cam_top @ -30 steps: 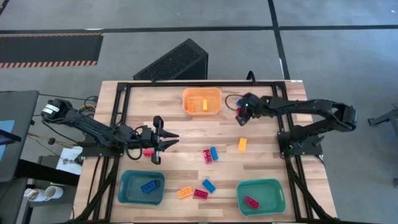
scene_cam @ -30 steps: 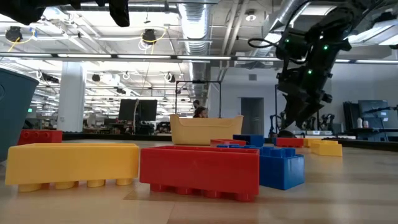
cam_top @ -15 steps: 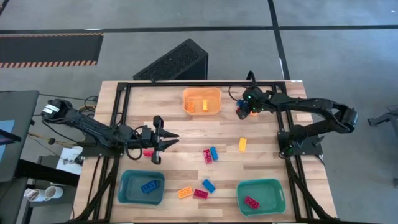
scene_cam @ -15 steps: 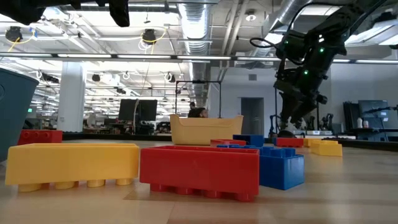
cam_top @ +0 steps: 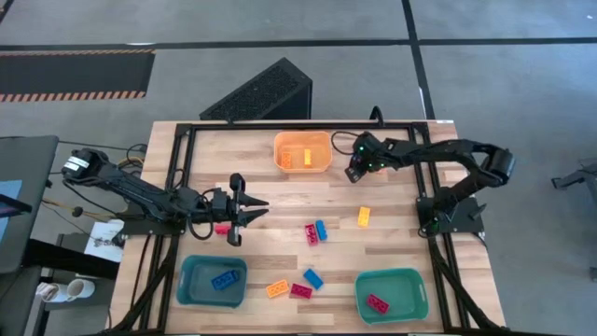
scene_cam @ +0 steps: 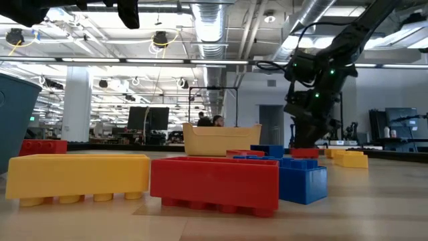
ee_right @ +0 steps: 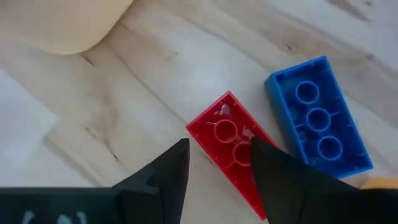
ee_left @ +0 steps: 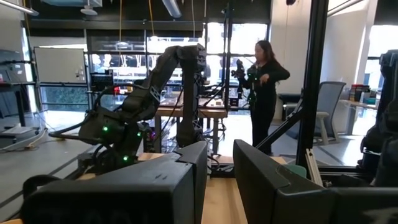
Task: Sort & place blocks by color
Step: Put the red game piece into the green bin
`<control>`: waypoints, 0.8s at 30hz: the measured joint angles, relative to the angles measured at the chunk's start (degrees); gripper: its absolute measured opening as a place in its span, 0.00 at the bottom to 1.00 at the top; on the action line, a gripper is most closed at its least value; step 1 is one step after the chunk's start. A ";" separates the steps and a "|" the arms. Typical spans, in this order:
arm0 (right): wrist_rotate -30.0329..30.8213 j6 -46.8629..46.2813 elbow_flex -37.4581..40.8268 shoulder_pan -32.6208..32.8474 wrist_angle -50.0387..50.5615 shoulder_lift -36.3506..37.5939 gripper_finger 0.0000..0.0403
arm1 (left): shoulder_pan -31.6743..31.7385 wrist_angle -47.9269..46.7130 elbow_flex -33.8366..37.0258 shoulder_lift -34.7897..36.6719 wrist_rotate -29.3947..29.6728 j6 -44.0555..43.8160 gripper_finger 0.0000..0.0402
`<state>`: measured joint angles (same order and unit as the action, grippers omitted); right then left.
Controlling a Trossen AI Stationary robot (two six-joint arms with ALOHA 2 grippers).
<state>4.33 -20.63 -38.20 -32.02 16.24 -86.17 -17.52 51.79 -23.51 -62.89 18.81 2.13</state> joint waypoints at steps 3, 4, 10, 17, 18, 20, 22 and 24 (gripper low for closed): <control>-2.11 -1.26 0.08 1.95 0.36 0.53 0.46 | 0.00 -0.03 0.00 0.00 0.02 0.20 0.16; -3.06 -1.81 0.12 2.94 0.55 1.10 0.46 | 0.00 -0.04 0.00 0.00 0.02 0.36 0.16; -6.87 -6.01 0.57 9.73 2.34 5.61 0.45 | 0.00 -0.06 0.00 0.00 0.02 0.59 0.16; -5.03 -4.11 0.51 17.23 1.64 11.87 0.47 | 0.00 -0.04 0.00 0.00 0.00 0.31 0.16; -4.22 -2.35 0.50 17.94 1.64 12.54 0.47 | 0.00 -0.04 0.00 0.00 0.00 0.15 0.16; -3.02 3.09 0.44 19.05 1.74 13.56 0.47 | 0.00 -0.02 0.00 0.00 0.00 -0.12 0.16; -2.81 9.04 0.44 19.70 1.84 14.12 0.47 | 0.00 -0.02 0.00 0.00 -0.01 -0.25 0.16; -2.68 14.21 0.44 20.07 1.77 14.11 0.46 | 0.00 -0.02 0.00 0.00 -0.01 -0.29 0.16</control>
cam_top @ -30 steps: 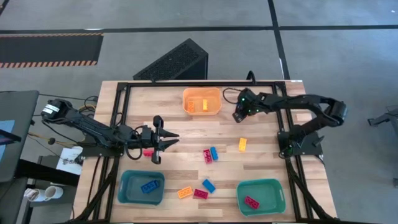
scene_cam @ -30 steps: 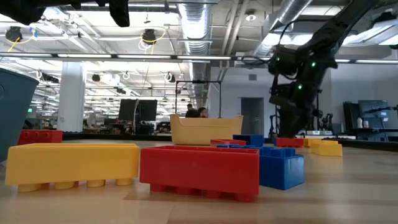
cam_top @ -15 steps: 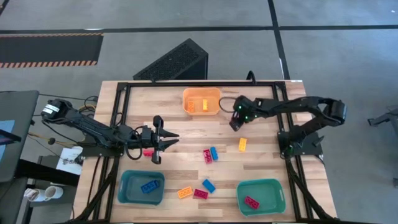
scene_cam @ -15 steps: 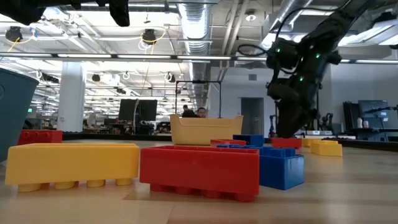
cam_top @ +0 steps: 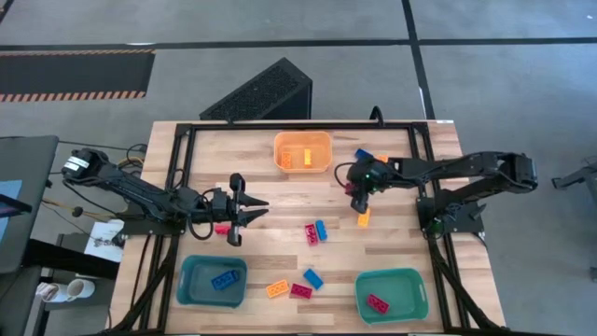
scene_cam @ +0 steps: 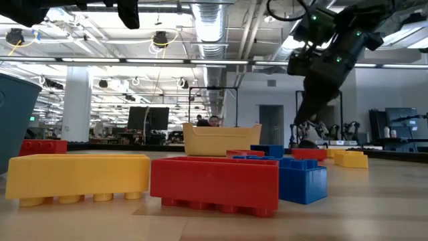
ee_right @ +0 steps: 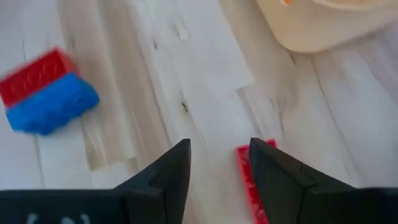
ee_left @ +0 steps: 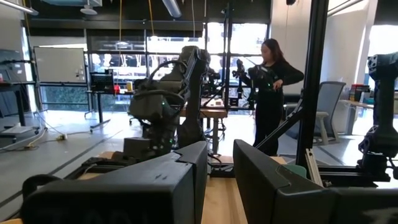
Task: Sort & place blocks by color
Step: Put the red game piece into the green bin
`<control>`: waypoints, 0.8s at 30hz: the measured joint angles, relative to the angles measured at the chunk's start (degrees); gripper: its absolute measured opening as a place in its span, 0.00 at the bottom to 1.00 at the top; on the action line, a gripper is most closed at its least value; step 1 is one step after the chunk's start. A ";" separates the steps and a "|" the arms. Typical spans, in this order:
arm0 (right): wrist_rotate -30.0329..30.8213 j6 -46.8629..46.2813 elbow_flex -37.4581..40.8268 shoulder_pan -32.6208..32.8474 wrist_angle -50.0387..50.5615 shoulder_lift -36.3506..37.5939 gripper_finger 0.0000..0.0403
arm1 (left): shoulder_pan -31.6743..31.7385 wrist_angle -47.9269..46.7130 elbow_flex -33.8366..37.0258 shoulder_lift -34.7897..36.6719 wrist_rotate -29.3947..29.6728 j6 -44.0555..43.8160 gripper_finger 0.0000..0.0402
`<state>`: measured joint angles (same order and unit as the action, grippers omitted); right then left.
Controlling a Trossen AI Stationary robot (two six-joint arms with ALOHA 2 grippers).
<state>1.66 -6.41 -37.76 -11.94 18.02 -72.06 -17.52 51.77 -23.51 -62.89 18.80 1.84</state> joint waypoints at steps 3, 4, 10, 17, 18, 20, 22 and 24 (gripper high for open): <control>1.44 2.19 -0.02 0.01 0.29 -0.69 0.45 | 0.00 -0.02 0.02 0.00 -0.02 -0.06 0.16; 2.80 2.09 -0.03 -0.04 0.20 -1.24 0.45 | 0.00 0.00 0.02 0.00 -0.02 -0.08 0.16; 5.08 1.57 -0.09 -1.69 1.73 -5.17 0.52 | 0.00 -0.24 0.02 0.00 -0.15 -0.10 0.16; 4.04 1.82 -0.09 -3.32 2.66 -11.36 0.77 | 0.00 -0.51 0.02 0.00 -0.17 -0.10 0.16; 4.06 1.90 -0.09 -3.70 2.52 -12.21 0.81 | 0.00 -0.55 0.02 0.00 -0.17 -0.10 0.16; 4.01 1.96 -0.09 -4.38 2.75 -13.81 0.86 | 0.00 -0.55 0.02 0.00 -0.17 -0.10 0.16; 3.55 1.92 -0.26 -5.07 2.61 -14.99 0.90 | 0.00 -0.63 0.02 0.00 -0.17 -0.12 0.16; 3.02 1.88 -0.33 -5.52 2.63 -16.03 0.93 | 0.00 -0.74 0.02 0.00 -0.17 -0.12 0.16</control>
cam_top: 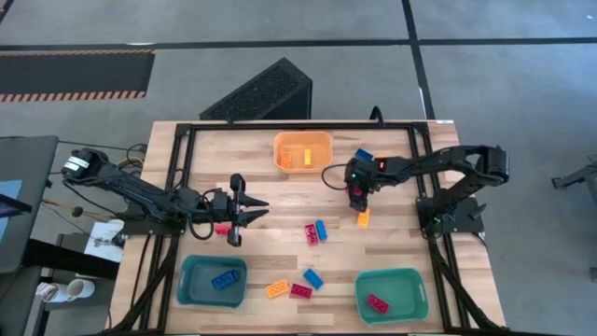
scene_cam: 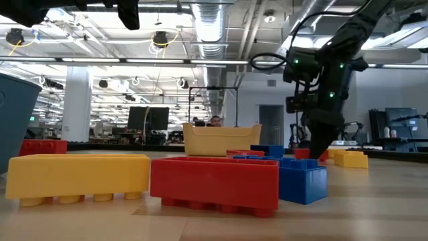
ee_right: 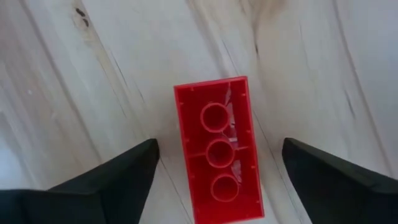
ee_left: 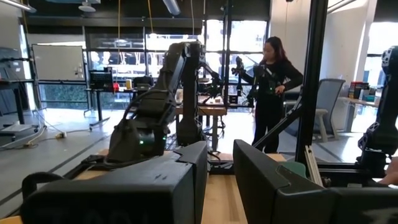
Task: Sort & place blocks by color
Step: Put the red game piece into the green bin
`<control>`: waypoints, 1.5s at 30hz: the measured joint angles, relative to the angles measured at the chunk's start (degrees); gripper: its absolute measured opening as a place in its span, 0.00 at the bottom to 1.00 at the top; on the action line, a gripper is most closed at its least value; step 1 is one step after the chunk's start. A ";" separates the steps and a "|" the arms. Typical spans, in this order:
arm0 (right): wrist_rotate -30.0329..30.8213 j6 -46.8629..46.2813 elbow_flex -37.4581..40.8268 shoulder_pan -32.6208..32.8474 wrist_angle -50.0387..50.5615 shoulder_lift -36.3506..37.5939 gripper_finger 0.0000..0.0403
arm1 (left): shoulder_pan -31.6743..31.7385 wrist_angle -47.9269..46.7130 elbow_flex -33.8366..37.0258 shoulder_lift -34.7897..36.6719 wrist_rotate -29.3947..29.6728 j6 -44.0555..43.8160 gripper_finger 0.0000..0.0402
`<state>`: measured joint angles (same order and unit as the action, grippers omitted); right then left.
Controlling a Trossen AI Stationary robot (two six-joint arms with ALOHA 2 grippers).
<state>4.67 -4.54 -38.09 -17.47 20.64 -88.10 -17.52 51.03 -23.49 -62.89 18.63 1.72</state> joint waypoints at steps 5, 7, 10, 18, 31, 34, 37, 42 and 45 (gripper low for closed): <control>-2.28 0.01 -0.03 -0.17 0.11 -0.80 0.91 | 0.00 -0.09 0.00 0.00 0.00 0.00 0.16; -2.39 -0.08 0.00 0.33 0.18 -0.58 0.87 | 0.00 -0.08 0.00 0.00 0.00 0.01 0.16; -2.41 -0.38 -0.49 1.37 1.84 0.44 0.76 | 0.00 -0.09 0.00 0.00 0.04 0.00 0.16; -3.18 -6.13 -7.92 7.63 13.72 4.49 0.28 | 0.00 -0.12 0.00 0.00 0.61 0.08 0.16; -7.55 -22.21 -16.50 35.84 22.66 14.46 0.29 | 0.00 -0.64 0.00 0.00 0.63 -1.08 0.16; -7.08 -31.38 -16.50 45.69 21.94 15.39 0.33 | 0.00 -0.70 0.00 0.00 0.63 -1.33 0.16; -3.12 -40.74 -16.50 54.76 20.10 15.36 0.34 | 0.00 -0.70 0.00 0.01 0.63 -1.58 0.16; 2.73 -53.29 -16.50 66.12 19.54 12.37 0.32 | 0.00 -0.66 0.00 0.00 0.70 -2.81 0.16; 5.67 -59.69 -16.50 69.88 19.79 9.77 0.38 | 0.00 -0.65 0.00 0.00 0.69 -3.75 0.16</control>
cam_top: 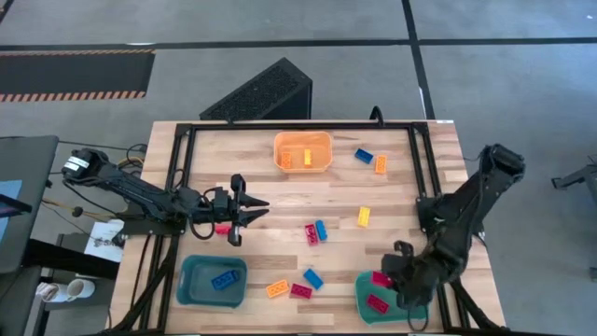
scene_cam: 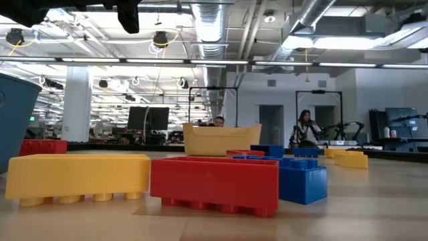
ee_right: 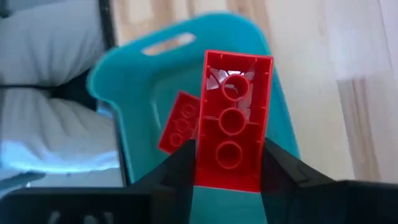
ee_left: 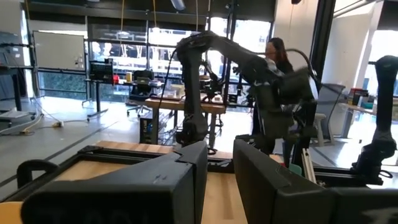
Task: Sort & place blocks by color
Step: Put the red game piece into the green bin, then put the blue game piece into the blue bin
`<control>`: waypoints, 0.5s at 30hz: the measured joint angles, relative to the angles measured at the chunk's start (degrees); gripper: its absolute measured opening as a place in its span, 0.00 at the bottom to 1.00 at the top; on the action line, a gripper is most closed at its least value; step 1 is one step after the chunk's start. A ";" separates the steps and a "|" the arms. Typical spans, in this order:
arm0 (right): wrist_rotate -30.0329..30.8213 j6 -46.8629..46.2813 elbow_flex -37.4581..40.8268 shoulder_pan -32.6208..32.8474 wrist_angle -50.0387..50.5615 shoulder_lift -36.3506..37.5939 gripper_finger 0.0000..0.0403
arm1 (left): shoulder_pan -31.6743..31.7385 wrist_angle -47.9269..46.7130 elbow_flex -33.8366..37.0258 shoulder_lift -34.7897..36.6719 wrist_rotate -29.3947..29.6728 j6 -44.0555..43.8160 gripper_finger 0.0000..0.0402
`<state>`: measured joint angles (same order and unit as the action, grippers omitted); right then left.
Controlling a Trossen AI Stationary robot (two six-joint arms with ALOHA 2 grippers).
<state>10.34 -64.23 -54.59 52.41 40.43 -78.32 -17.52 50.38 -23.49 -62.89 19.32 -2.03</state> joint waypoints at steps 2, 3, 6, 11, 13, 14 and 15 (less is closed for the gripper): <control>0.29 -3.97 0.00 0.93 1.07 -1.83 0.45 | 0.00 0.03 0.00 0.00 -0.01 -0.43 0.16; 0.16 -5.23 0.00 0.95 1.40 -2.67 0.49 | 0.00 0.03 0.00 0.00 -0.01 -0.64 0.16; -0.21 -5.75 0.00 0.68 2.10 -4.39 0.61 | 0.00 0.05 0.00 0.00 -0.01 -0.78 0.16; -0.59 -2.83 0.00 -2.14 1.65 -3.11 0.70 | -0.01 -0.07 0.00 0.00 0.01 -0.60 0.16; 0.49 -0.86 0.00 -3.46 1.12 -1.62 0.70 | 0.00 -0.30 0.00 0.00 0.04 -0.57 0.16; 1.74 0.45 0.00 -4.14 0.81 -0.80 0.70 | 0.00 -0.38 0.00 0.00 0.24 -0.37 0.16; 3.50 1.97 0.00 -4.78 0.35 0.01 0.70 | 0.00 -0.38 0.00 0.02 0.53 -0.26 0.16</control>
<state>13.84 -62.26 -54.59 47.63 40.78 -78.32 -17.52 50.00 -23.49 -62.87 19.85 -2.29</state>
